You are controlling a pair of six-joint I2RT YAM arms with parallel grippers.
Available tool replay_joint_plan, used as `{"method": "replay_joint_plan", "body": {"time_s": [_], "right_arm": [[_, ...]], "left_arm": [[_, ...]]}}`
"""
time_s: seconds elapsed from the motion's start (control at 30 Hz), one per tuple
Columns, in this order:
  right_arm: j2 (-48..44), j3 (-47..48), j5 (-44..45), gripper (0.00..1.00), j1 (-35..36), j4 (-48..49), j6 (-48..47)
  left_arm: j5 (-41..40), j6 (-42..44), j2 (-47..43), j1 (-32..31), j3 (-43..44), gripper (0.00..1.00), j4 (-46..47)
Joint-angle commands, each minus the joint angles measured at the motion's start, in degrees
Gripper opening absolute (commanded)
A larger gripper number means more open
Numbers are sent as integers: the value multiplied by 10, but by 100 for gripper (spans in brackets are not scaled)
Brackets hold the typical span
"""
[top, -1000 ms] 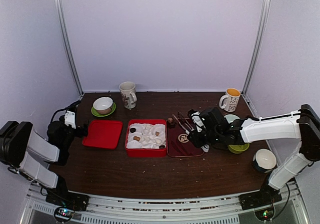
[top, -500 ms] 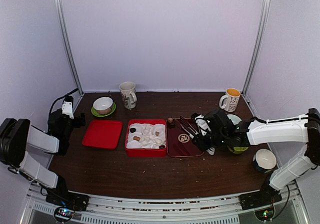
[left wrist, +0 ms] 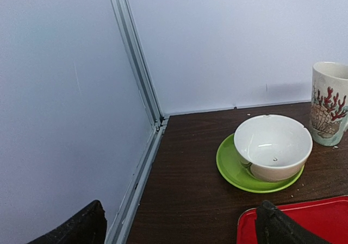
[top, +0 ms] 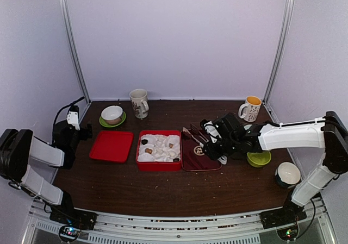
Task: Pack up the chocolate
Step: Pick up the fake chocolate from the plate.
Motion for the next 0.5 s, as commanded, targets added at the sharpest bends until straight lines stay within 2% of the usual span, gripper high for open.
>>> {"method": "replay_joint_plan", "body": {"time_s": [0.0,0.47], "right_arm": [[29,39,7,40,-7,-10,2],[105,114,6,39,-35,-47,-16]], "left_arm": [[-6,-5,0,4,4,98,8],[-6,-5,1,4,4,98,8]]}}
